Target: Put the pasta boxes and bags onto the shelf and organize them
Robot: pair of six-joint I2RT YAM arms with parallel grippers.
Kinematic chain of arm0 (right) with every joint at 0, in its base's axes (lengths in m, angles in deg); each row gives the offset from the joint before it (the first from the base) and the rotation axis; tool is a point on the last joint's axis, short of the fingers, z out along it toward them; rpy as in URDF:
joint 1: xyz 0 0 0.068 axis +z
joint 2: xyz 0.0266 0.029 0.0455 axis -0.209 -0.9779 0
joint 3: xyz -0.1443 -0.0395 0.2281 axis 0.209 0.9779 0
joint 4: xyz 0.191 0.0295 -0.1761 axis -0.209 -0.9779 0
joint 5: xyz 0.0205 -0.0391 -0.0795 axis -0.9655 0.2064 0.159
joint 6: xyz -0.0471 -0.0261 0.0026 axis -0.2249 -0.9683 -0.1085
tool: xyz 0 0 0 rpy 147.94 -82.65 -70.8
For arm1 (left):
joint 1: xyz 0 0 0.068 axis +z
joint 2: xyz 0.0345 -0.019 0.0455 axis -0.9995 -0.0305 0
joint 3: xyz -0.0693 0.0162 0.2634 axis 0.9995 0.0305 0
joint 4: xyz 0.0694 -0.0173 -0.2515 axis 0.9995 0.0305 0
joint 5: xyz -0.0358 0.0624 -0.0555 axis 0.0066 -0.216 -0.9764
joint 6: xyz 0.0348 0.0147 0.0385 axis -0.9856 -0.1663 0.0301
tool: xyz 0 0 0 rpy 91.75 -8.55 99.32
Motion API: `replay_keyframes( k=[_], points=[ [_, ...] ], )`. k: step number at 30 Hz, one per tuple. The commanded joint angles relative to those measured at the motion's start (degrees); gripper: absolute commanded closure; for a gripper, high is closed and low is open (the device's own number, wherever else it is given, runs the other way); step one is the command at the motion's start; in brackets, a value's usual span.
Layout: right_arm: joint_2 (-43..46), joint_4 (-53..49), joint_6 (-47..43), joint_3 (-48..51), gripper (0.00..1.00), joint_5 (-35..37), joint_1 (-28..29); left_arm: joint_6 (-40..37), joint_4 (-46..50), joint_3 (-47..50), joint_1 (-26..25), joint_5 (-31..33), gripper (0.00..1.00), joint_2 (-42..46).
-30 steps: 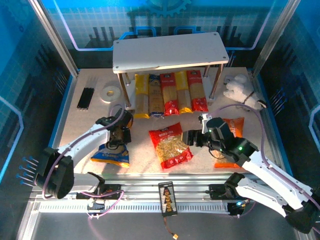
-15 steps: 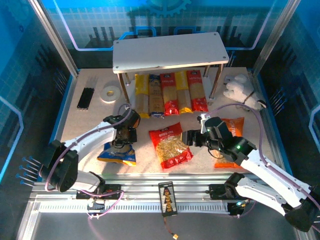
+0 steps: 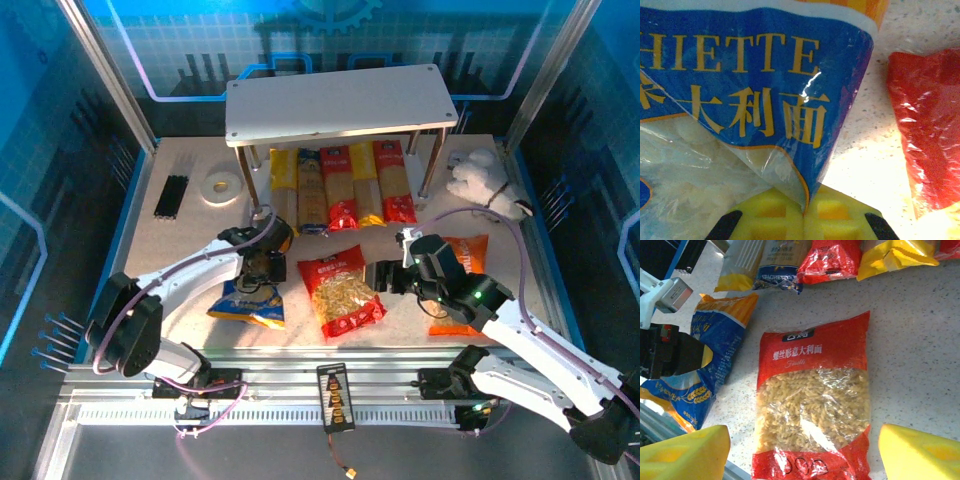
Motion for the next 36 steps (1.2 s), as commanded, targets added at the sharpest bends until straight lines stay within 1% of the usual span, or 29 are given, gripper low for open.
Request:
replay_keyframes(
  k=[1, 2, 4, 7, 8, 11, 15, 21, 25, 31, 36],
  points=[
    [-0.1, -3.4, -1.5, -2.8, 0.21, 3.6, -0.7, 0.5, -1.7, -2.2, -0.8, -1.5, 1.00, -0.8],
    [-0.3, -4.4, -1.8, -3.2, 0.21, 4.7, -0.7, 0.5, -1.9, -2.1, -0.8, -1.6, 1.00, -1.0],
    [-0.5, -6.4, -2.2, -3.8, 0.21, 6.9, -0.8, 0.5, -2.3, -1.6, -0.9, -1.9, 0.92, -1.1],
    [-1.2, -10.3, -3.1, -5.4, 0.21, 10.8, -1.3, 0.3, -3.3, -0.7, -0.8, -3.1, 0.68, -1.1],
    [-1.8, -12.1, -3.3, -6.2, 0.21, 12.4, -1.6, 0.1, -3.9, -0.2, -0.8, -3.9, 0.62, -1.0],
    [-3.8, -16.7, -4.2, -8.8, 0.21, 15.6, -2.7, 0.0, -5.2, 0.8, -0.8, -5.3, 0.57, -0.5],
    [-7.7, -21.8, -5.0, -11.3, 0.21, 18.4, -3.8, -0.2, -6.5, 2.3, -0.9, -7.5, 0.56, 1.9],
    [-12.9, -26.9, -3.1, -12.0, 0.21, 22.9, -3.9, 0.2, -7.4, 5.7, -2.3, -9.6, 0.57, 10.3],
    [-16.0, -30.7, -1.5, -12.5, 0.22, 25.5, -4.0, 0.2, -7.3, 7.3, -4.3, -10.6, 0.57, 16.0],
    [-20.2, -32.4, 0.3, -10.9, 0.22, 25.4, -4.1, -0.4, -7.6, 8.1, -5.3, -11.2, 0.57, 21.2],
    [-25.2, -32.1, 1.7, -8.3, 0.21, 24.7, -4.4, -2.3, -7.7, 6.9, -5.3, -11.7, 0.56, 21.2]
  ],
)
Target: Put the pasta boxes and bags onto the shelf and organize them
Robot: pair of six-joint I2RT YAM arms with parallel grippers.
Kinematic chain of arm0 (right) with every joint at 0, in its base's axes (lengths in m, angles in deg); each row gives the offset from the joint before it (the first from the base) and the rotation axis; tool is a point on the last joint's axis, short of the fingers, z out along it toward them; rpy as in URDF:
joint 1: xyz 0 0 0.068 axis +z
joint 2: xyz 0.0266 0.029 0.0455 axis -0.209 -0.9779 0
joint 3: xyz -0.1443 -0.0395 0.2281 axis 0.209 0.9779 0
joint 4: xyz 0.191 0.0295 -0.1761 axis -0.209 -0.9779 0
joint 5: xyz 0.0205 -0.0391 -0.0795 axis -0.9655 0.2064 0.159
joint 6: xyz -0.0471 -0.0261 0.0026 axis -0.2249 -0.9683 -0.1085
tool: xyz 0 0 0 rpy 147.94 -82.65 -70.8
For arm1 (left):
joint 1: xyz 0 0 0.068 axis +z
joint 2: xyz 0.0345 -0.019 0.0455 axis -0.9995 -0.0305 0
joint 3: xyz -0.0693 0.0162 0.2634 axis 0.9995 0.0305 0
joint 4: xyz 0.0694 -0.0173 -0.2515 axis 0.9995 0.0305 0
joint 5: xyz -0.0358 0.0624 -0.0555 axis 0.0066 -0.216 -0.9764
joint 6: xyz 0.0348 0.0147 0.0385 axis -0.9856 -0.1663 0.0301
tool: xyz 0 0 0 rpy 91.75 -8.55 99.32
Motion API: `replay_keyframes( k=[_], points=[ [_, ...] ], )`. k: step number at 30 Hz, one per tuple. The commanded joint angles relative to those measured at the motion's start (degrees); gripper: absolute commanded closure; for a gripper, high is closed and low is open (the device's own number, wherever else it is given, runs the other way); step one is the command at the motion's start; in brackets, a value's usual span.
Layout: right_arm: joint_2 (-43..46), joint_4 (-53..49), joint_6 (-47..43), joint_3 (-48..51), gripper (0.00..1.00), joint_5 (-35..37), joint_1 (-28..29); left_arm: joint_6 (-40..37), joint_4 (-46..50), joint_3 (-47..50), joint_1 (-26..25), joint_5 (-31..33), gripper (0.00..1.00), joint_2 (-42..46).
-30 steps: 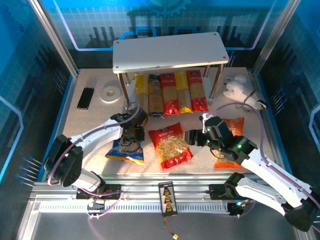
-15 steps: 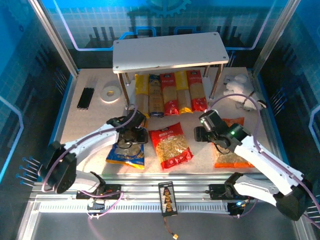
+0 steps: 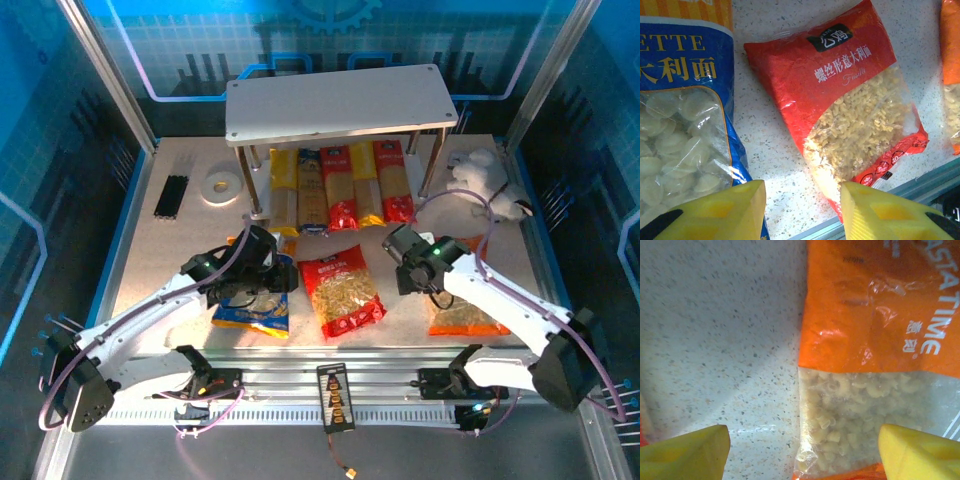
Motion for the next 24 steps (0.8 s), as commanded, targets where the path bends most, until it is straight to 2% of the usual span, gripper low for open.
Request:
replay_keyframes(
  k=[1, 16, 22, 24],
  points=[
    [-2.9, -1.6, 2.8, 2.3, 0.21, 0.6, -0.9, -2.1, -0.3, -0.5, -0.3, -1.9, 0.56, 0.2],
    [-15.5, 5.4, 5.3, 7.4, 0.23, -2.3, -3.3, -5.1, 0.2, -1.6, -0.2, -1.6, 0.53, 0.9],
    [-18.1, 6.7, 5.2, 7.8, 0.35, -2.8, -5.5, -5.7, 1.0, -1.3, -0.2, -0.8, 0.52, 1.4],
    [-17.6, 7.2, 5.0, 8.4, 0.44, -3.6, -6.2, -5.8, 1.2, -1.3, -0.2, -0.6, 0.52, 1.6]
  ],
)
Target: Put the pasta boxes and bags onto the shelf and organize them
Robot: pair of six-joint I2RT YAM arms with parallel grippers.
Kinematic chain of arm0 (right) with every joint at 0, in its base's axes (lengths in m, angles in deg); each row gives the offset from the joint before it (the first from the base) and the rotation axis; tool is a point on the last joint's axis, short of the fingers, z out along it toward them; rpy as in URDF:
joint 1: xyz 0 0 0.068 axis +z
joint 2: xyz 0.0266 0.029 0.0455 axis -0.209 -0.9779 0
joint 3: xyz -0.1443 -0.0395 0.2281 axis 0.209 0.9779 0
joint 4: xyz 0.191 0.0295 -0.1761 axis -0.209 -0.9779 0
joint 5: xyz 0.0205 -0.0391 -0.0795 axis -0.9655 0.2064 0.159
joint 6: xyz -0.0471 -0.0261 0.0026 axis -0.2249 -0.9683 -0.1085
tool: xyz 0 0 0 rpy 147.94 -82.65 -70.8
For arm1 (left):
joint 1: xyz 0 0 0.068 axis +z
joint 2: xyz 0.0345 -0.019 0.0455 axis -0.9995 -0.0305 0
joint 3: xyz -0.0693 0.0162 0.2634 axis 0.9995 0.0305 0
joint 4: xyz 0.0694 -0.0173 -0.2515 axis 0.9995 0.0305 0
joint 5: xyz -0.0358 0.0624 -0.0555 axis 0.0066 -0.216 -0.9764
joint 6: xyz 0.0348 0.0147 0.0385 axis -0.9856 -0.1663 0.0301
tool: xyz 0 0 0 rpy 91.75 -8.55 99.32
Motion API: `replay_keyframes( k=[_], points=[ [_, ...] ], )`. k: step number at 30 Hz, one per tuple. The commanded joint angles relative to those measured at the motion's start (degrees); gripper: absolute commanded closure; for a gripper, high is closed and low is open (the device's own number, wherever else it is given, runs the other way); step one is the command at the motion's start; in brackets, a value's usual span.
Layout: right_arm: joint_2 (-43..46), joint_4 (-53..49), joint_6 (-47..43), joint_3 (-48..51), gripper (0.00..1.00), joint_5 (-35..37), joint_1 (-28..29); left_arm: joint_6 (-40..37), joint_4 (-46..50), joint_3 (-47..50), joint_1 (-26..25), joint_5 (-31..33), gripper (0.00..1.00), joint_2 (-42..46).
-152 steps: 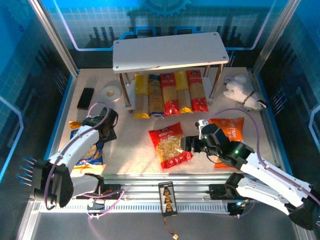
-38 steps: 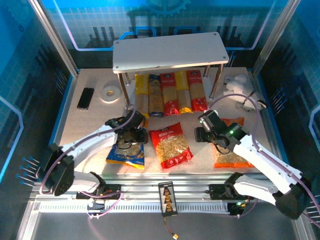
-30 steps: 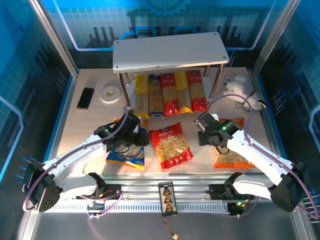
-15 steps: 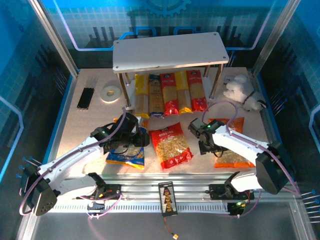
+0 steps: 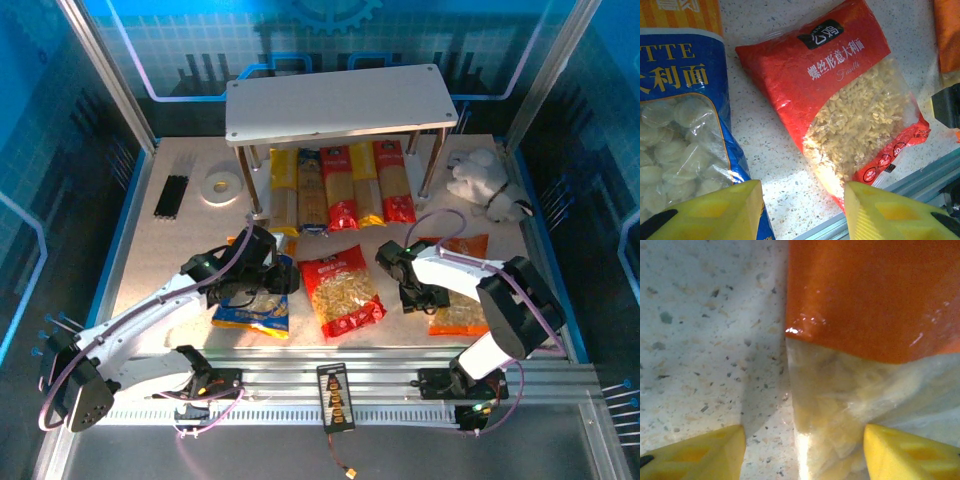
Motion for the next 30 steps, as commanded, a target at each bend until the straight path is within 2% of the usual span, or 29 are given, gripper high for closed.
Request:
replay_keyframes(
  k=[1, 5, 6, 7, 14, 21, 30],
  points=[
    [0.0, 0.9, 0.7, 1.2, 0.53, -0.8, -2.1, -1.6, 1.3, -1.2, -0.2, 0.4, 0.52, 1.5],
    [-0.3, 0.8, 0.5, 1.0, 0.91, -1.0, -2.9, -1.7, 1.8, -1.1, -0.2, 0.9, 0.52, 2.0],
    [-0.2, 0.8, 0.5, 1.0, 0.98, -1.2, -3.1, -1.7, 1.8, -1.1, -0.2, 1.0, 0.52, 2.2],
    [-0.2, 0.9, 0.3, 1.0, 1.00, -1.3, -3.3, -1.6, 1.9, -1.0, -0.1, 1.0, 0.52, 2.3],
    [2.0, 1.6, -0.7, 0.5, 1.00, -1.2, -1.3, -1.6, 2.4, -0.3, -0.2, 1.6, 0.52, 3.5],
    [5.6, 4.8, -4.9, -4.3, 1.00, -3.5, 5.4, -1.3, 2.2, -0.8, -0.2, 1.5, 0.52, 3.0],
    [0.8, 4.6, -8.2, -10.5, 1.00, -5.0, 12.0, -1.2, 2.8, -0.8, -0.2, 1.7, 0.52, 3.2]
  ],
)
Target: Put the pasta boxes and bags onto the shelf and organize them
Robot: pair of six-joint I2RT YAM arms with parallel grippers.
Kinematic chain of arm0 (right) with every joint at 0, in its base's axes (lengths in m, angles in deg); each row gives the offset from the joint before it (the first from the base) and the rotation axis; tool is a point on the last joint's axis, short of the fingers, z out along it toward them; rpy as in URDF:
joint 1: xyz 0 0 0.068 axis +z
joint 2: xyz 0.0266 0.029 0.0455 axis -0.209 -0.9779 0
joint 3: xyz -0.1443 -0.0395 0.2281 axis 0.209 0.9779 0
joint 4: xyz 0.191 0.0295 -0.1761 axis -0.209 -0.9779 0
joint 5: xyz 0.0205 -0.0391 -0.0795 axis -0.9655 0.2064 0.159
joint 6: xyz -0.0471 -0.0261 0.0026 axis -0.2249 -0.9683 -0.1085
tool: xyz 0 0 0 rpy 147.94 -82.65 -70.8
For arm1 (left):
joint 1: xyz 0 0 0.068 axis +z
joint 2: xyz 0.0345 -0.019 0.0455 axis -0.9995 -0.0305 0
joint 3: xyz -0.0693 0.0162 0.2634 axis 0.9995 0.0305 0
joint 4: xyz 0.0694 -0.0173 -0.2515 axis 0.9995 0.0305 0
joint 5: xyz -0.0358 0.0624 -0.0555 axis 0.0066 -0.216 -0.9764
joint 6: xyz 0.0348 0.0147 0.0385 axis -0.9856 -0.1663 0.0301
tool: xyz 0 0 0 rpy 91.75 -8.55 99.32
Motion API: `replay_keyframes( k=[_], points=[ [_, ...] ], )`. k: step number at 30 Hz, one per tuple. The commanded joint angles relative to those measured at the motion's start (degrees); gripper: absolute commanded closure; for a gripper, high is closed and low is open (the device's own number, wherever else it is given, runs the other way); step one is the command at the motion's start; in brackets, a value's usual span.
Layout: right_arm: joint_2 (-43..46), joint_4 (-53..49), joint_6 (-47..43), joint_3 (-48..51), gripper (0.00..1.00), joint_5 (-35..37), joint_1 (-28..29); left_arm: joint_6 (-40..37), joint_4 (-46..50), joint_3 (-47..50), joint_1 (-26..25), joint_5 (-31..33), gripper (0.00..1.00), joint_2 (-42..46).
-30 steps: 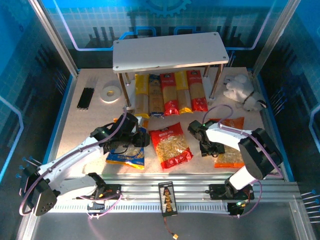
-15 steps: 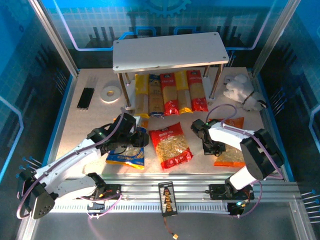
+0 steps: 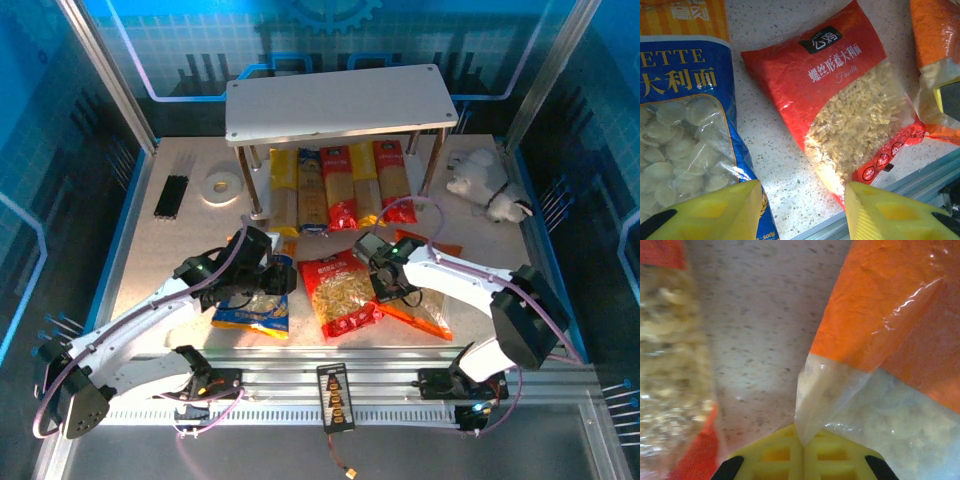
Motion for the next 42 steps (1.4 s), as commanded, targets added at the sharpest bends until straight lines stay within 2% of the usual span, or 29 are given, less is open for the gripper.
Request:
replay_keyframes(
  k=[1, 8, 9, 11, 15, 19, 20, 26, 31, 42],
  points=[
    [-2.3, 0.7, -2.0, -1.8, 1.00, -1.2, 1.6, -1.0, 1.4, -0.8, -0.1, 0.7, 0.52, 0.7],
    [-3.2, -2.2, 0.0, -1.2, 1.00, -2.7, 1.9, -1.2, 1.8, -1.4, -0.2, 0.9, 0.52, 0.6],
    [-2.4, -2.5, 0.3, -1.0, 0.92, -2.7, 1.9, -1.2, 1.8, -1.6, -0.2, 0.8, 0.52, 0.4],
    [0.3, -2.5, 0.3, -0.3, 0.64, -3.8, 1.9, -1.3, 1.6, -1.9, -0.1, 0.6, 0.52, -0.3],
    [8.2, -2.4, 0.9, 0.3, 0.35, -6.0, 1.8, -1.1, 0.1, -1.9, -0.2, -0.2, 0.51, -1.9],
    [16.1, -3.5, 2.5, 0.1, 0.19, -5.8, 0.7, 0.4, -4.2, -0.1, -0.2, -0.3, 0.51, -3.2],
    [17.3, -4.1, 2.9, 0.1, 0.17, -5.5, -0.2, 1.0, -5.3, 0.5, -0.3, 0.0, 0.52, -3.3],
    [20.1, -7.4, 3.6, 2.2, 0.00, -3.6, -8.8, 3.5, -9.4, 3.9, -1.2, 1.7, 0.53, -4.1],
    [19.2, -5.6, 2.5, 3.9, 0.00, -3.7, -13.4, 3.4, -9.0, 4.0, -1.6, 2.0, 0.52, -3.7],
    [11.5, 0.2, 0.4, 5.2, 0.00, -6.1, -17.9, 3.1, -8.7, 4.2, -1.6, 2.3, 0.52, -3.8]
  ],
)
